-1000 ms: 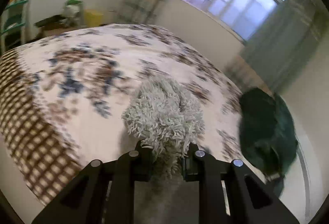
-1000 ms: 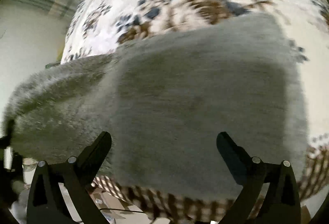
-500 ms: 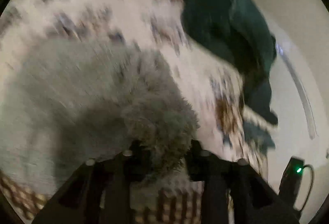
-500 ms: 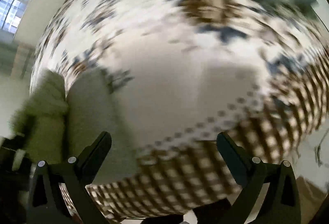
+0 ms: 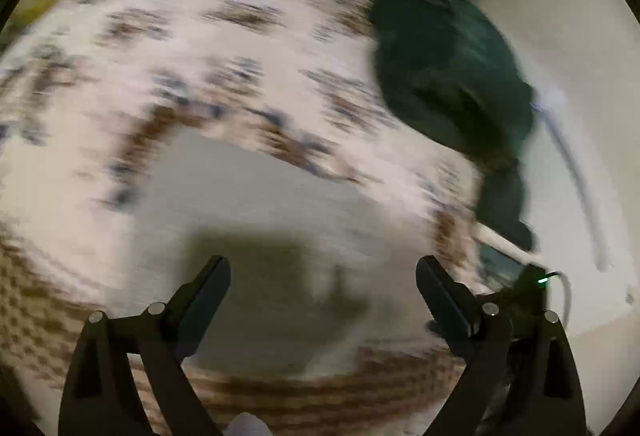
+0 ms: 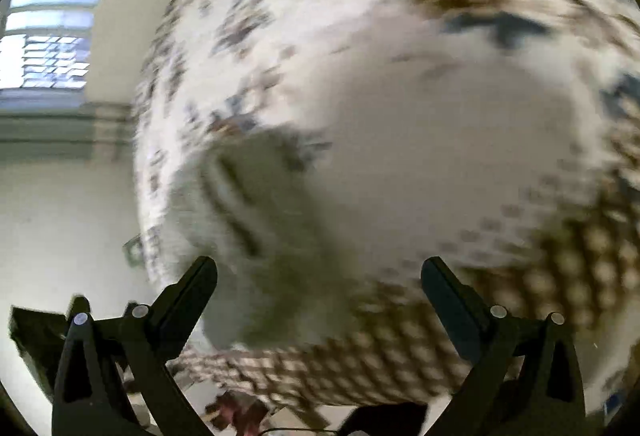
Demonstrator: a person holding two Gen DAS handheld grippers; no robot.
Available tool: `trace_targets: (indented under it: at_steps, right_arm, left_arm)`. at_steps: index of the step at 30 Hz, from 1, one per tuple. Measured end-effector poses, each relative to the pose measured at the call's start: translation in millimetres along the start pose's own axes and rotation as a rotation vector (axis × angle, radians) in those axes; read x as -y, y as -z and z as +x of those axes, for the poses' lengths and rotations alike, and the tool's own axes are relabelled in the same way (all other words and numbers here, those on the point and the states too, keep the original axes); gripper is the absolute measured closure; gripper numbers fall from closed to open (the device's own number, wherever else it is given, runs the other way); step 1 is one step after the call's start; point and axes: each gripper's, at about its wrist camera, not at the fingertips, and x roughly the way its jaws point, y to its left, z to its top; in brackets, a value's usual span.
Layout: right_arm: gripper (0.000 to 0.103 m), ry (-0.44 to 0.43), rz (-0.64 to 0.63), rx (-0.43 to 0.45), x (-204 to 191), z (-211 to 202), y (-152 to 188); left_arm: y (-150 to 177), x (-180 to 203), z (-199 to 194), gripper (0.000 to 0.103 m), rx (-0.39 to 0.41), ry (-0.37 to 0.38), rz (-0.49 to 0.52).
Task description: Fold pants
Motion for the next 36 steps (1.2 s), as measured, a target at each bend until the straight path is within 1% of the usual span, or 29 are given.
trace_targets:
  at_steps: [2, 3, 4, 5, 6, 7, 8, 9, 10, 11, 13, 15, 17, 18, 19, 20, 21, 22, 23, 25, 27, 29, 30, 31, 32, 33, 34, 36]
  right_arm:
    - [0.0, -0.044, -0.046, -0.05, -28, 32, -9]
    - [0.0, -0.051, -0.063, -0.073, -40, 49, -12]
    - [0.0, -0.042, -0.074, -0.105, -49, 69, -15]
    - [0.0, -0.034, -0.068, -0.126, -54, 84, -18]
    - [0.0, -0.019, -0.058, -0.144, -57, 96, -20]
    - [0.004, 0.012, -0.047, -0.162, -61, 105, -20]
    - [0.027, -0.004, -0.043, -0.159, -65, 106, -20]
    - [0.049, -0.007, -0.054, -0.132, -70, 101, -17]
    - [0.075, 0.035, -0.077, -0.103, -76, 91, -14]
    - [0.075, 0.038, -0.086, -0.085, -80, 81, -11]
    - [0.076, 0.011, -0.068, -0.069, -82, 56, -4]
    - [0.077, 0.015, -0.048, -0.047, -79, 32, 0]
    - [0.077, 0.072, -0.04, -0.03, -67, 14, -2]
    - [0.077, 0.117, -0.042, -0.025, -60, 11, -3]
    - [0.075, 0.168, -0.046, -0.029, -51, 16, -7]
    - [0.062, 0.187, -0.038, -0.047, -42, 22, -10]
    - [0.051, 0.21, -0.018, -0.082, -32, 31, -12]
    - [0.036, 0.211, 0.011, -0.107, -22, 35, -11]
    - [0.026, 0.185, 0.04, -0.097, -16, 33, -7]
    - [0.017, 0.131, 0.08, -0.078, -7, 28, 5]
    - [0.017, 0.09, 0.132, -0.091, 5, 30, 21]
    - [0.017, 0.026, 0.212, -0.157, 22, 50, 37]
    - [0.017, 0.029, 0.239, -0.177, 31, 62, 46]
    - [0.023, 0.088, 0.231, -0.188, 37, 72, 51]
    - [0.025, 0.191, 0.203, -0.206, 44, 83, 56]
    - [0.025, 0.23, 0.187, -0.22, 48, 89, 58]
    - [0.025, 0.234, 0.183, -0.223, 50, 89, 59]
    - [0.025, 0.192, 0.185, -0.201, 45, 74, 55]
  left_arm:
    - [-9, -36, -3, 0.008, 0.001, -0.103, -0.018]
    - [-13, -57, -1, 0.008, -0.012, -0.168, -0.022]
    - [-15, -70, 1, 0.008, -0.023, -0.209, -0.03]
    - [-17, -87, 4, 0.008, -0.038, -0.247, -0.039]
    - [-16, -96, 9, 0.008, -0.052, -0.263, -0.042]
    - [-15, -105, 13, 0.008, -0.065, -0.276, -0.051]
    - [-13, -111, 15, 0.008, -0.074, -0.275, -0.06]
    - [-9, -115, 23, 0.008, -0.091, -0.264, -0.073]
    - [-6, -118, 28, 0.008, -0.103, -0.261, -0.085]
    - [-3, -117, 33, 0.008, -0.112, -0.252, -0.09]
    - [4, -119, 44, 0.008, -0.142, -0.221, -0.11]
    - [9, -117, 53, 0.008, -0.168, -0.188, -0.125]
    - [11, -112, 62, 0.008, -0.191, -0.173, -0.114]
    - [13, -109, 68, 0.008, -0.203, -0.175, -0.099]
    - [14, -106, 72, 0.008, -0.212, -0.174, -0.088]
    - [15, -104, 76, 0.008, -0.224, -0.179, -0.073]
    - [16, -101, 79, 0.008, -0.235, -0.184, -0.06]
    - [17, -99, 80, 0.008, -0.239, -0.178, -0.049]
    - [18, -98, 81, 0.008, -0.241, -0.178, -0.042]
    - [19, -95, 82, 0.008, -0.246, -0.184, -0.023]
    - [21, -95, 85, 0.008, -0.254, -0.194, -0.009]
    - [22, -96, 89, 0.008, -0.264, -0.207, 0.004]
    - [23, -97, 91, 0.008, -0.272, -0.22, 0.009]
    - [24, -99, 92, 0.008, -0.284, -0.224, 0.007]
    - [25, -100, 93, 0.008, -0.299, -0.22, 0.003]
    - [24, -99, 92, 0.008, -0.312, -0.221, 0.0]
    - [22, -98, 89, 0.008, -0.314, -0.221, -0.001]
    - [14, -92, 79, 0.008, -0.298, -0.2, -0.008]
